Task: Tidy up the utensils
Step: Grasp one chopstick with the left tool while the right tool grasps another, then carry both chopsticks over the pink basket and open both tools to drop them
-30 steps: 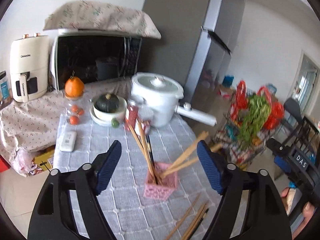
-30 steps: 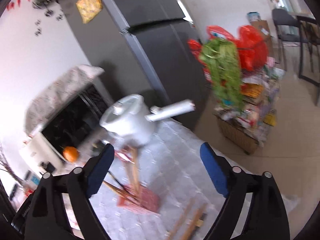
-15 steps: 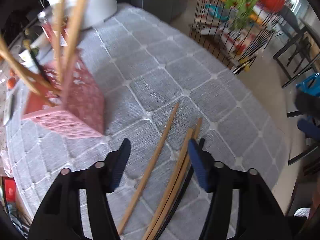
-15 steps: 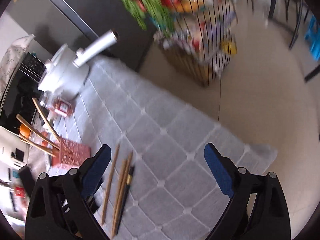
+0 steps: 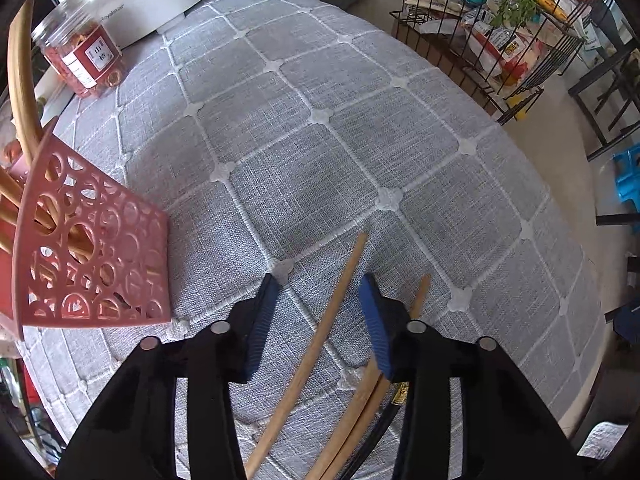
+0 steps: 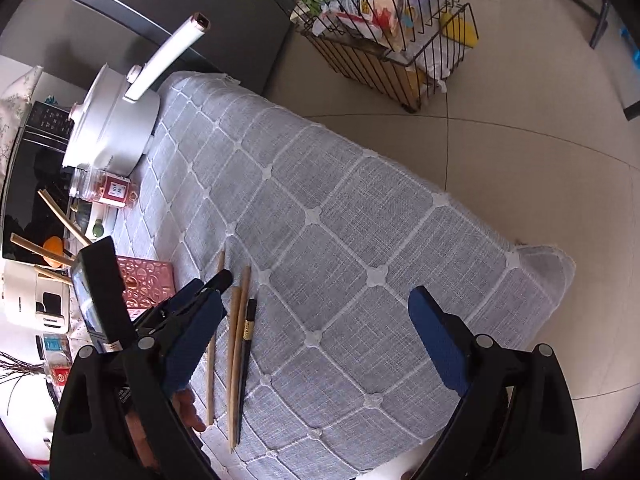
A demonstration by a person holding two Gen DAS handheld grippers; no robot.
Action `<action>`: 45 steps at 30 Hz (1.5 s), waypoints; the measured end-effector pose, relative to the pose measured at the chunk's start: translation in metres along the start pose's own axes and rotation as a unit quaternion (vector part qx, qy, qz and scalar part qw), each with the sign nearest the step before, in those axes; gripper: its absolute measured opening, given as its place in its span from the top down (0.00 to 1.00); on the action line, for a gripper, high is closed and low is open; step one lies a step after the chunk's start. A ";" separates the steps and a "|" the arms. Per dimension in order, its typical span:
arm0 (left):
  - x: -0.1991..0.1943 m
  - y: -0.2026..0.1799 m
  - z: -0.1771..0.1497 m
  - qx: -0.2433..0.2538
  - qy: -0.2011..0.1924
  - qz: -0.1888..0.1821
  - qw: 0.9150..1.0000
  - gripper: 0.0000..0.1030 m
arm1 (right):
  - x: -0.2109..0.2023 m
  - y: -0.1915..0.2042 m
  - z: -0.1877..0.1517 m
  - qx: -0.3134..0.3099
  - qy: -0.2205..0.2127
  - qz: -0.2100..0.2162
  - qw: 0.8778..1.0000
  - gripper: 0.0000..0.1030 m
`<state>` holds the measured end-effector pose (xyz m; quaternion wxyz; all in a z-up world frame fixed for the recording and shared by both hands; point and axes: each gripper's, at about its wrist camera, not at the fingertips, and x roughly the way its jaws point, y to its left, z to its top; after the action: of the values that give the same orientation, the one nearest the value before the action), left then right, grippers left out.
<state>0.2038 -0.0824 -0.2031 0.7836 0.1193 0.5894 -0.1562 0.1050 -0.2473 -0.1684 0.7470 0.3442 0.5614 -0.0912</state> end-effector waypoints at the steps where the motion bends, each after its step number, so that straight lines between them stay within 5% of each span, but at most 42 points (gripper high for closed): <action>1: -0.001 0.000 -0.002 0.004 -0.003 0.001 1.000 0.76 | 0.003 0.001 0.000 -0.004 0.000 -0.007 1.000 0.11; 3: -0.005 0.002 -0.008 0.012 -0.012 0.006 1.000 0.91 | 0.010 0.003 0.000 -0.006 0.001 -0.019 1.000 0.11; 5: -0.009 0.007 -0.018 0.016 -0.020 0.006 1.000 0.94 | 0.021 0.007 0.001 -0.002 0.011 -0.018 1.000 0.13; 10: -0.050 0.030 -0.059 0.007 -0.065 0.003 0.998 0.96 | 0.046 0.034 -0.004 -0.033 0.045 -0.013 0.998 0.52; 12: -0.075 0.041 -0.076 0.007 -0.088 0.003 0.996 0.96 | 0.056 0.050 -0.011 -0.053 0.053 -0.012 0.997 0.58; 19: -0.136 0.070 -0.121 -0.018 -0.152 -0.025 0.988 0.96 | 0.074 0.068 -0.032 -0.056 0.075 -0.018 0.995 0.66; 27: -0.148 0.080 -0.130 -0.023 -0.165 -0.037 0.985 0.96 | 0.089 0.087 -0.042 -0.080 0.052 -0.072 0.993 0.78; 29: -0.150 0.084 -0.133 -0.026 -0.168 -0.036 0.985 0.96 | 0.090 0.091 -0.046 -0.092 0.045 -0.061 0.993 0.90; 33: -0.156 0.089 -0.137 -0.033 -0.179 -0.035 0.983 0.95 | 0.087 0.087 -0.051 -0.091 0.039 -0.042 0.994 0.93; 39: -0.190 0.108 -0.156 -0.059 -0.223 -0.045 0.972 0.96 | 0.002 0.089 -0.081 -0.142 -0.033 0.032 0.989 0.93; 44: -0.231 0.121 -0.170 -0.084 -0.272 -0.050 0.957 0.96 | -0.084 0.099 -0.115 -0.206 -0.096 0.065 0.972 0.94; 45: -0.242 0.123 -0.171 -0.088 -0.285 -0.050 0.953 0.96 | -0.098 0.101 -0.118 -0.213 -0.108 0.073 0.968 1.00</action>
<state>0.0381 0.1196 -0.0178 0.9175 -0.0289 0.3583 -0.1703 0.0320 -0.1237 -0.0535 0.8637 0.2057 0.4576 0.0484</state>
